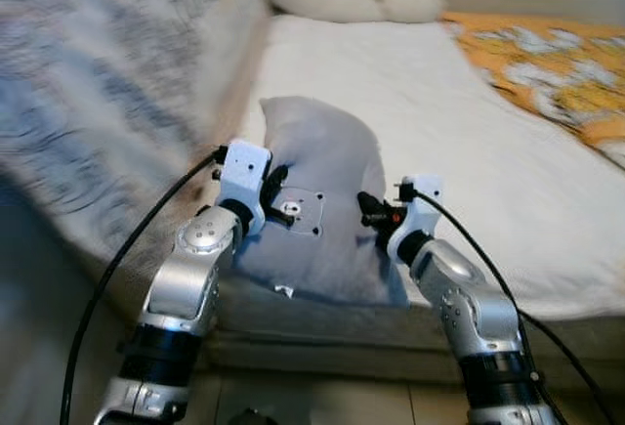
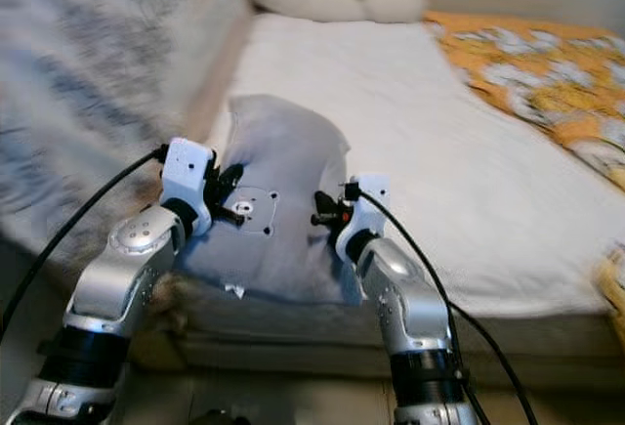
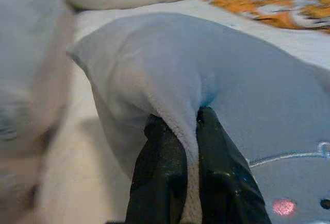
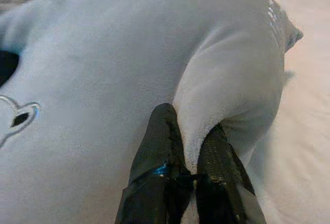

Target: Clean up the room

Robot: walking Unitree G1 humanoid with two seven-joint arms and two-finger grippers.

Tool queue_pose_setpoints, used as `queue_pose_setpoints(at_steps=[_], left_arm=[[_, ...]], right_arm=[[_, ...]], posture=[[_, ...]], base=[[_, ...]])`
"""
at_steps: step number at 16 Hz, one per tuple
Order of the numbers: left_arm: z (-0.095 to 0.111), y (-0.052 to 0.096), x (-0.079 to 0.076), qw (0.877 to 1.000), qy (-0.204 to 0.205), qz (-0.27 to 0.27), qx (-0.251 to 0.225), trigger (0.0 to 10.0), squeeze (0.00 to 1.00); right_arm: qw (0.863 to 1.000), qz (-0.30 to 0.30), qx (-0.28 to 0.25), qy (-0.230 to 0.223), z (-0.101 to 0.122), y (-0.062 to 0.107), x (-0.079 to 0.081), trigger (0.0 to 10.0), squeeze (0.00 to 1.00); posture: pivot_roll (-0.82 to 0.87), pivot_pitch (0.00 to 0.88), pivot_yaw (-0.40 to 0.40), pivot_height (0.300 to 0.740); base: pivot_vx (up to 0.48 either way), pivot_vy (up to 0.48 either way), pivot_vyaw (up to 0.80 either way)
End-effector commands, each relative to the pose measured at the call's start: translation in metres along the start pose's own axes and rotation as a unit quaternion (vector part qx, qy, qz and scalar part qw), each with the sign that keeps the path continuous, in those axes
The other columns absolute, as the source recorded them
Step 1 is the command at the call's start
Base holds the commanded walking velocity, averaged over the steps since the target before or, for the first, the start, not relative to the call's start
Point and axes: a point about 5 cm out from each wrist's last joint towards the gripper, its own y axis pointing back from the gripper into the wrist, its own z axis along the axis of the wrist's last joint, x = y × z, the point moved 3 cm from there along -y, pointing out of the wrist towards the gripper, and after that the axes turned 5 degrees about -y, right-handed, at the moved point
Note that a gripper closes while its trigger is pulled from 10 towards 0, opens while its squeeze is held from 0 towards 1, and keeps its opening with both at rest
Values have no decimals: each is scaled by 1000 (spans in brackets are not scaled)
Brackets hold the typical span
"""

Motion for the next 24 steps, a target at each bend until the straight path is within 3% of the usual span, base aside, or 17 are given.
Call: queue_pose_setpoints(at_steps=[1, 11, 20, 24], left_arm=[[20, -5, 2, 999, -16, 2, -38, 10000, 0], [20, -8, 9, 999, -22, 0, -39, 10000, 0], [19, -9, 13, 999, -35, -9, -33, 10000, 0], [23, -19, 6, 996, -65, -28, -50, 10000, 0]], right_arm=[[1000, 0, -27, 7, 15, 1, -3, 10000, 0], [998, 40, -1, 56, 7, -6, 9, 10000, 0], [998, 48, -1, 27, 2, -7, 9, 10000, 0], [1000, 12, -10, 22, 2, -14, -3, 10000, 0]], posture=[[-43, 0, -6, 740], [-48, 0, 0, 740], [-48, 0, 12, 740], [-54, 0, 23, 740]], base=[[307, 0, 0], [317, 0, 112], [344, 0, 0], [152, 0, 0]])
